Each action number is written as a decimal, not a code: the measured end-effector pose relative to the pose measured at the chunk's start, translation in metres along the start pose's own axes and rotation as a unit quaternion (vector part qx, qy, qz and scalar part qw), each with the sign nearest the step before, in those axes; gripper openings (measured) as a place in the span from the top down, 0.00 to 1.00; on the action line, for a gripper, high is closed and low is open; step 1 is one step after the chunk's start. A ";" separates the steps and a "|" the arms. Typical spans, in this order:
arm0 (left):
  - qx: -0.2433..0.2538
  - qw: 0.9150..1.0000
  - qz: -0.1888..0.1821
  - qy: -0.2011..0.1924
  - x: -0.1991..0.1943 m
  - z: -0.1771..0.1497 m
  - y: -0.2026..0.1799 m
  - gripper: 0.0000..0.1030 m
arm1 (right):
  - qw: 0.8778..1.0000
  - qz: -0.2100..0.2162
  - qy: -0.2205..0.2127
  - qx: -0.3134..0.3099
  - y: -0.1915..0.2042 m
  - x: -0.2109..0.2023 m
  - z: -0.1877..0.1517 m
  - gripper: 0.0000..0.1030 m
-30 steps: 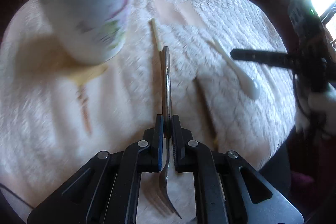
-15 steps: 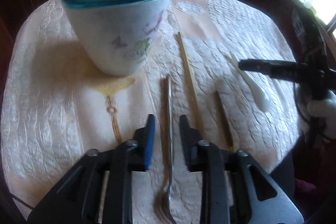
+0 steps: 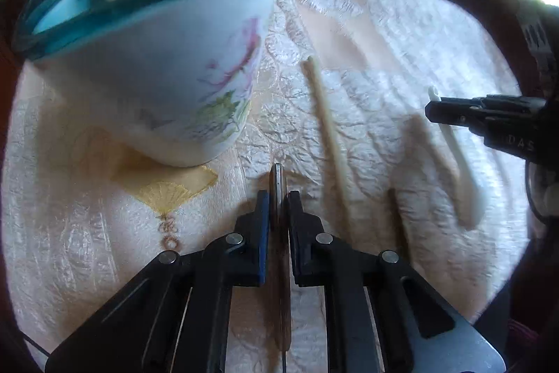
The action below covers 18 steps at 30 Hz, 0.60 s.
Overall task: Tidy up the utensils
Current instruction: 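Lift the fork with the left tool while the right tool carries the white spoon toward the holder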
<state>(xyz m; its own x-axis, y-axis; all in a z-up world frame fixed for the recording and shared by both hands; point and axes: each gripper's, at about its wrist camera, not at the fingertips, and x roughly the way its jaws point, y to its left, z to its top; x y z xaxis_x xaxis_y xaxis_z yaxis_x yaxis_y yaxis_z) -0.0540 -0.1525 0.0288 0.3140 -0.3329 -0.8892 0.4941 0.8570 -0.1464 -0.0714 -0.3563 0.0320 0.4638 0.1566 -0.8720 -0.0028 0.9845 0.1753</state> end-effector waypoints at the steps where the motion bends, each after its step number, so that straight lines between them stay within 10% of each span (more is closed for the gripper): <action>1: -0.007 1.000 -0.013 -0.006 -0.008 -0.001 0.005 0.91 | 1.000 0.003 -0.008 -0.001 0.000 -0.008 -0.002 0.88; 18: -0.054 0.989 -0.086 -0.104 -0.129 -0.033 0.037 0.92 | 0.995 0.032 -0.093 -0.019 0.028 -0.099 -0.025 0.89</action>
<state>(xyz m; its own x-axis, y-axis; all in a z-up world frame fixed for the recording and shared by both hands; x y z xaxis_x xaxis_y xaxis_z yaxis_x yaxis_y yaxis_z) -0.1029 -0.0648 0.1242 0.3987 -0.5408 -0.7407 0.4690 0.8142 -0.3421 -0.1395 -0.3428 0.1123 0.6181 0.2058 -0.7586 -0.0695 0.9756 0.2081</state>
